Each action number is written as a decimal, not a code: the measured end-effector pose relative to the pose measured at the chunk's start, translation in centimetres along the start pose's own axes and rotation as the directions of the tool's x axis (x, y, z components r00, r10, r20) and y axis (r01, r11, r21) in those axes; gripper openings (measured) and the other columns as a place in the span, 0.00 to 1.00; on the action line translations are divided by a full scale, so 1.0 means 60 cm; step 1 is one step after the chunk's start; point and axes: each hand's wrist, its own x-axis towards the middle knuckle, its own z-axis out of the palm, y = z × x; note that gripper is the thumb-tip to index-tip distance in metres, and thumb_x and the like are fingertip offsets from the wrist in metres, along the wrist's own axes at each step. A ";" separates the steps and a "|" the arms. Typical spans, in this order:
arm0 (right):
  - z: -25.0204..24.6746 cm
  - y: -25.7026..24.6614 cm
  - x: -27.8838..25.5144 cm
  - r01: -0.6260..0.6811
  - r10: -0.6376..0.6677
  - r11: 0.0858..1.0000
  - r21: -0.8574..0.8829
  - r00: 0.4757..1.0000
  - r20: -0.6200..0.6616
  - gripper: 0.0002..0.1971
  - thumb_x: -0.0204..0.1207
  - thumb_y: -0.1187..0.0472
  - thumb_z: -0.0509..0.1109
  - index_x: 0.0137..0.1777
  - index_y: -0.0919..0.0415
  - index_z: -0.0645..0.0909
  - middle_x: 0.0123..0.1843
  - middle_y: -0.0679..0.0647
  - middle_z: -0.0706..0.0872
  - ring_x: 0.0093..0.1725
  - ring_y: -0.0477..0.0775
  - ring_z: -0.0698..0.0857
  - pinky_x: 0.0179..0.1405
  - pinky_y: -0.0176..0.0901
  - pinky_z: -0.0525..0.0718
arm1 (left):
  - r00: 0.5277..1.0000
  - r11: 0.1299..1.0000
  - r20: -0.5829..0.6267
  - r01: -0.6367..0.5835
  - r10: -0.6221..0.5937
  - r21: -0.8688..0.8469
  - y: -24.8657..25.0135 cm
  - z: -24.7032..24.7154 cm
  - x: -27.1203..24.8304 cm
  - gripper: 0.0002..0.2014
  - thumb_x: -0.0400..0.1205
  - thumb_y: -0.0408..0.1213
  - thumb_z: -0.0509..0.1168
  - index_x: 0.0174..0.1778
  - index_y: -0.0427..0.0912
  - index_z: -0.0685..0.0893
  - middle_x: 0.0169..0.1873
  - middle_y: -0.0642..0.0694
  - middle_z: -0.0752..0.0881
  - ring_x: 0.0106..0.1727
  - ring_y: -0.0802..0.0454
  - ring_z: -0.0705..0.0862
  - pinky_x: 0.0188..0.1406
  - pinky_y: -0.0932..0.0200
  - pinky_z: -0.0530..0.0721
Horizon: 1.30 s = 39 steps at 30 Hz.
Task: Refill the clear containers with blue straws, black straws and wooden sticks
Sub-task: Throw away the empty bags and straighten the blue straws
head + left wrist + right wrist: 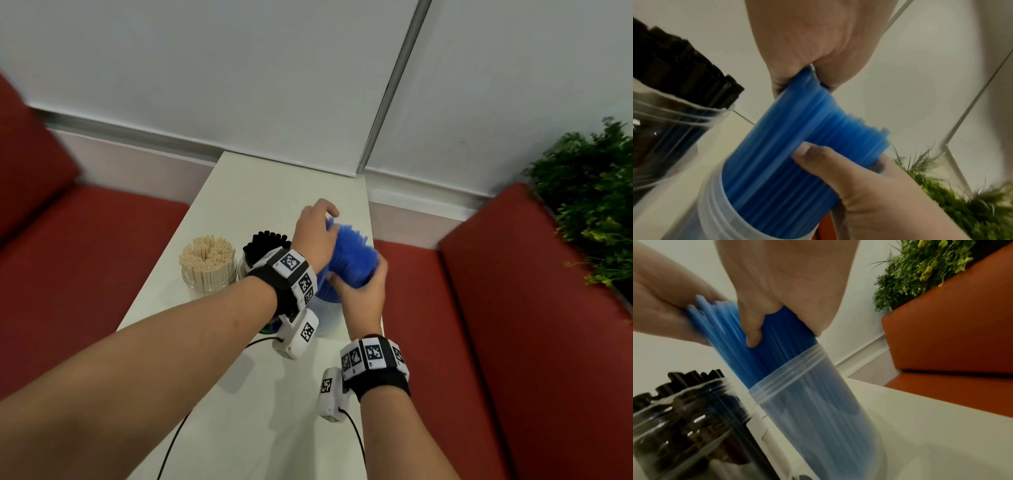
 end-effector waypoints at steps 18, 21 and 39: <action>0.008 -0.019 -0.034 0.044 -0.042 0.985 -0.164 0.999 0.012 0.56 0.70 0.53 0.86 0.88 0.35 0.50 0.84 0.45 0.64 0.81 0.42 0.67 0.79 0.45 0.72 | 0.936 0.978 0.350 -0.060 -0.015 0.200 -0.020 -0.020 -0.021 0.26 0.88 0.42 0.60 0.83 0.42 0.66 0.77 0.42 0.74 0.77 0.45 0.72 0.75 0.54 0.69; 0.013 -0.013 -0.029 -0.012 -0.011 0.958 -0.287 0.997 -0.079 0.72 0.56 0.45 0.91 0.88 0.37 0.38 0.88 0.47 0.50 0.87 0.50 0.55 0.80 0.54 0.59 | 0.940 0.969 0.340 -0.088 0.004 0.233 -0.026 -0.030 -0.018 0.23 0.89 0.38 0.56 0.82 0.42 0.68 0.76 0.41 0.76 0.75 0.45 0.74 0.76 0.52 0.70; 0.151 -0.123 -0.055 0.573 -0.445 0.750 -0.332 0.807 0.388 0.19 0.81 0.62 0.67 0.72 0.54 0.79 0.72 0.51 0.77 0.76 0.50 0.73 0.76 0.51 0.75 | 0.957 0.991 -0.261 0.102 -0.122 -0.088 -0.119 -0.148 -0.137 0.13 0.80 0.26 0.61 0.56 0.46 0.80 0.54 0.50 0.79 0.51 0.53 0.80 0.58 0.48 0.82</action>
